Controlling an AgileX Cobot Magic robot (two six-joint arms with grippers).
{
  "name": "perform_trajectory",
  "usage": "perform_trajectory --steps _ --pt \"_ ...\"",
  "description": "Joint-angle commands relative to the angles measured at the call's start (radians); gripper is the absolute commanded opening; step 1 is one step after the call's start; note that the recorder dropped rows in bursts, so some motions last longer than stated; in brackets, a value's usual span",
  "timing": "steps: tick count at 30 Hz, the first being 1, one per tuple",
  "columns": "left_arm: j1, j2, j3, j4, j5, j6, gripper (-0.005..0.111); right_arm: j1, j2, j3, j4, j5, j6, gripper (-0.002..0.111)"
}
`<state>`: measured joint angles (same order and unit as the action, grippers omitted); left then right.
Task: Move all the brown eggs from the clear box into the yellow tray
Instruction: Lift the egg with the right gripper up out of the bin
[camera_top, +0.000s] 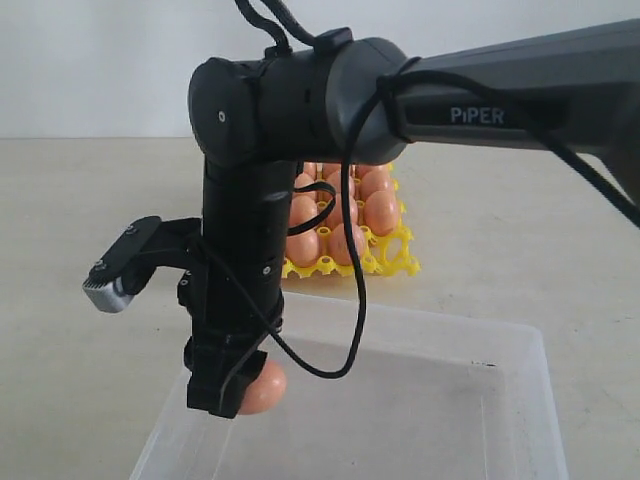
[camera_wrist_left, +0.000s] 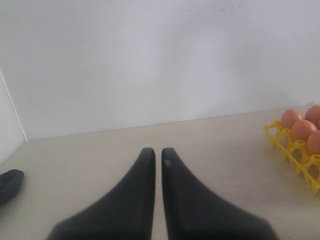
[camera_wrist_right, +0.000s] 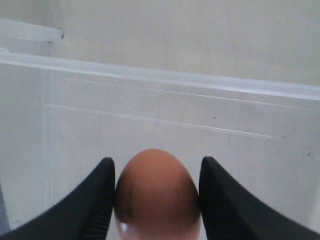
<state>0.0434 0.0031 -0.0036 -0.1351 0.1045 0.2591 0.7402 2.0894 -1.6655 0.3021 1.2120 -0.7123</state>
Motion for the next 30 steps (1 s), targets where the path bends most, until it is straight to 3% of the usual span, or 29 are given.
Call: perform_trajectory --steps 1,12,25,30 --pt "-0.006 -0.003 0.004 -0.003 0.0 0.003 0.004 -0.019 -0.053 0.001 0.118 0.009 -0.003 0.0" --pt "-0.006 -0.003 0.004 -0.003 0.0 0.003 0.004 -0.304 -0.123 0.135 0.645 0.009 -0.089 0.0" --pt "-0.006 -0.003 0.004 -0.003 -0.002 0.003 0.004 -0.722 -0.295 0.706 1.27 0.009 -0.587 0.0" --pt "-0.006 -0.003 0.004 -0.003 -0.002 0.003 0.004 -0.848 -0.365 0.819 1.429 0.009 -0.745 0.0"
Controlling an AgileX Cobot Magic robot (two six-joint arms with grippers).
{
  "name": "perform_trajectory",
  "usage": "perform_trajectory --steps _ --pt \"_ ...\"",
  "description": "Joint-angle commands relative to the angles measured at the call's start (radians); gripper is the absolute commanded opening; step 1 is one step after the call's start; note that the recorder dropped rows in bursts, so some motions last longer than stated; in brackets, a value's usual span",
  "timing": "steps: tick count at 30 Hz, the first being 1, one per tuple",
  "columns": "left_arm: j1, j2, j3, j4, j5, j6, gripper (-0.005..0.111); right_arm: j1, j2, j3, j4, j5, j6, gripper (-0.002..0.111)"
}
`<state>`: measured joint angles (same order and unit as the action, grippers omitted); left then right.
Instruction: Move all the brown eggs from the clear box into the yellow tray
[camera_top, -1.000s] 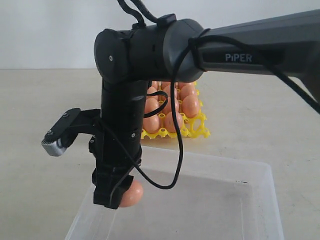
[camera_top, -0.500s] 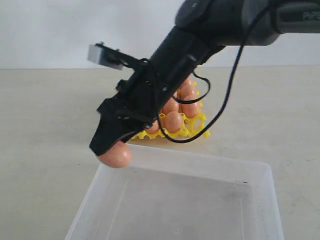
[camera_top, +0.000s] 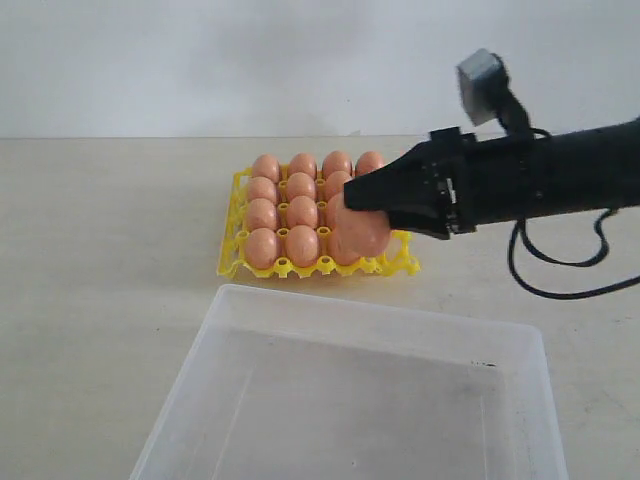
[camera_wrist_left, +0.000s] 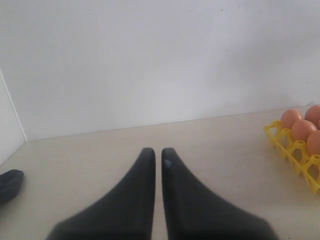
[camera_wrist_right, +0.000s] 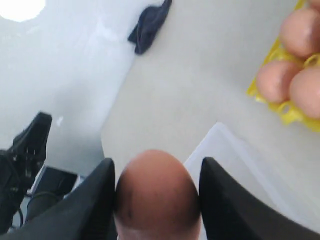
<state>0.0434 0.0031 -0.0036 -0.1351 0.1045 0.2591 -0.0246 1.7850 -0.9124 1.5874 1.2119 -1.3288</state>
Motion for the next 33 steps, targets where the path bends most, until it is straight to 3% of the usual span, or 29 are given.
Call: perform_trajectory --steps 1,11,16,23,33 --pt "-0.006 -0.003 0.004 -0.003 -0.002 0.003 0.004 -0.112 -0.073 0.077 0.157 0.009 -0.151 0.0" --pt "-0.006 -0.003 0.004 -0.003 -0.002 0.003 0.004 -0.284 -0.159 0.063 0.157 0.009 -0.235 0.0" --pt "-0.006 -0.003 0.004 -0.003 -0.006 0.003 0.004 -0.294 -0.194 0.063 0.157 -0.136 -0.325 0.0" --pt "-0.006 -0.003 0.004 -0.003 -0.006 0.003 0.004 -0.292 -0.321 0.063 0.157 -0.168 -0.548 0.0" --pt "-0.006 -0.003 0.004 -0.003 -0.006 0.003 0.004 -0.292 -0.583 0.047 0.157 -0.533 -0.802 0.0"
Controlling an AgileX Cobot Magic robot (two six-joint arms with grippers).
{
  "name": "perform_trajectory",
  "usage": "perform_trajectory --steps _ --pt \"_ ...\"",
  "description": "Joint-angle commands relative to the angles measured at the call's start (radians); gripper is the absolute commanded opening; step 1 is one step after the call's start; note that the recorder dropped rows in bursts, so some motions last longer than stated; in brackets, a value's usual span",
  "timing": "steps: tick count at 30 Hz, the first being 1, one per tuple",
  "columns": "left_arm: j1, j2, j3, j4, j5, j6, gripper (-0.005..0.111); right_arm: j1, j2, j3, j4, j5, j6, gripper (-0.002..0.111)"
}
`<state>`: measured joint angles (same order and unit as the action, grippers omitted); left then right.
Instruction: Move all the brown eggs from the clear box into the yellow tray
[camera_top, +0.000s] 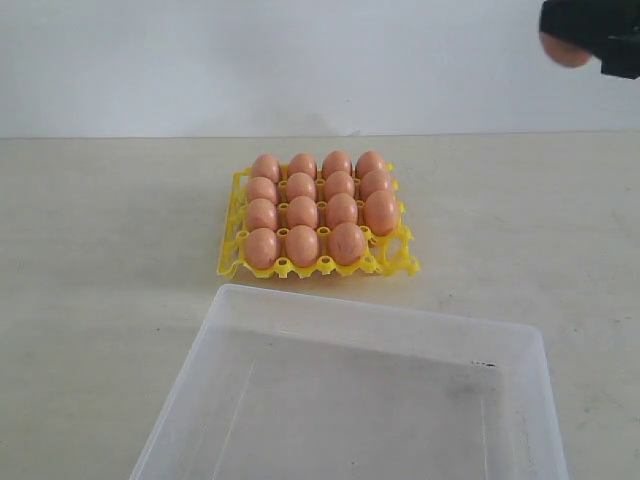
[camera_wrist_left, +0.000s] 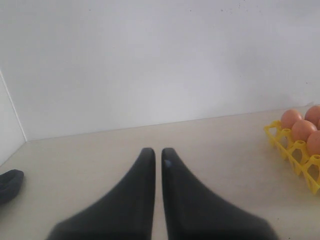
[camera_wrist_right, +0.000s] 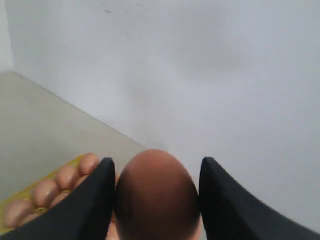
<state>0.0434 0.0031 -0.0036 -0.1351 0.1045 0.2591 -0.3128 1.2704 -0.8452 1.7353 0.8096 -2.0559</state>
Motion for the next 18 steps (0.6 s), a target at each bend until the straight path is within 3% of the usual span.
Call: perform_trajectory --steps 1,12,18 --pt "-0.006 -0.003 0.004 -0.003 -0.006 0.003 0.004 -0.004 -0.074 -0.028 0.007 -0.147 -0.075 0.0" --pt "-0.006 -0.003 0.004 -0.003 -0.006 0.003 0.004 -0.004 -0.074 -0.215 0.009 -0.101 -0.069 0.0" --pt "-0.006 -0.003 0.004 -0.003 -0.006 0.003 0.004 -0.004 -0.074 -0.385 0.009 -0.038 0.049 0.0"
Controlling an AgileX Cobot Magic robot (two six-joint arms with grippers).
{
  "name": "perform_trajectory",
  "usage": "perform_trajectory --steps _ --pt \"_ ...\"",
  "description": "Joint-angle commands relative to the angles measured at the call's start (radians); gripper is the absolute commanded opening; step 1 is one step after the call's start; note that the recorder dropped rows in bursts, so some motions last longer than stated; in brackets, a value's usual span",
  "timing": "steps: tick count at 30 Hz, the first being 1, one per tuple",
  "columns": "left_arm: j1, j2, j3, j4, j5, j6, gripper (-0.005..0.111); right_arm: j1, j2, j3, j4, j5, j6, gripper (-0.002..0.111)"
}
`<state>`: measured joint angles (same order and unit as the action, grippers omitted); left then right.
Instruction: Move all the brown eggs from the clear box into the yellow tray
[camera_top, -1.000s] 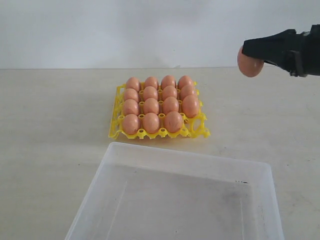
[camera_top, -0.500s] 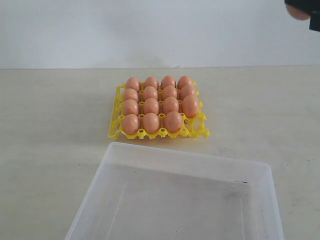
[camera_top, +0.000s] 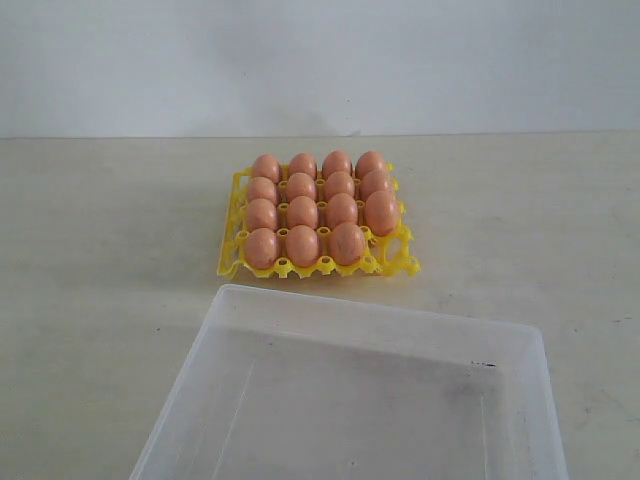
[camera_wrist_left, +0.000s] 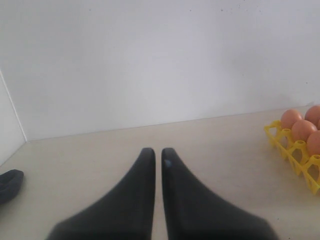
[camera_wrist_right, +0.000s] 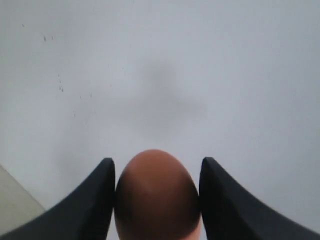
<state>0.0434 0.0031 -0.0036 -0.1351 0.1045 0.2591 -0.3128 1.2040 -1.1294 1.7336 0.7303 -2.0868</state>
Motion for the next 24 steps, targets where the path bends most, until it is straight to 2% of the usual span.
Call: perform_trajectory --steps 1,4,7,8,9,10,16,18,24 --pt "-0.006 -0.003 0.004 -0.003 -0.006 0.003 0.004 -0.004 -0.007 -0.124 0.011 0.041 0.113 0.0" --pt "-0.006 -0.003 0.004 -0.003 -0.006 0.003 0.004 -0.004 -0.007 -0.204 0.011 0.028 0.301 0.0" --pt "-0.006 -0.003 0.004 -0.003 -0.004 0.003 0.004 -0.004 -0.006 -0.271 0.011 -0.002 0.597 0.0" --pt "-0.006 -0.003 0.004 -0.003 -0.004 0.003 0.004 -0.004 -0.006 -0.299 0.011 -0.037 0.794 0.0" --pt "-0.006 -0.003 0.004 -0.003 -0.004 0.003 0.004 -0.004 -0.006 -0.306 0.011 -0.056 0.865 0.0" --pt "-0.006 -0.003 0.004 -0.003 -0.004 0.003 0.004 -0.004 -0.006 -0.316 0.011 -0.095 1.04 0.0" --pt "-0.006 -0.003 0.004 -0.003 -0.006 0.003 0.004 -0.004 0.025 -0.318 0.011 -0.219 1.633 0.0" --pt "-0.006 -0.003 0.004 -0.003 -0.006 0.003 0.004 -0.002 0.055 -0.318 0.011 -0.214 1.736 0.0" --pt "-0.006 -0.003 0.004 -0.003 -0.006 0.003 0.004 0.074 0.17 -0.349 0.011 -0.261 1.743 0.0"
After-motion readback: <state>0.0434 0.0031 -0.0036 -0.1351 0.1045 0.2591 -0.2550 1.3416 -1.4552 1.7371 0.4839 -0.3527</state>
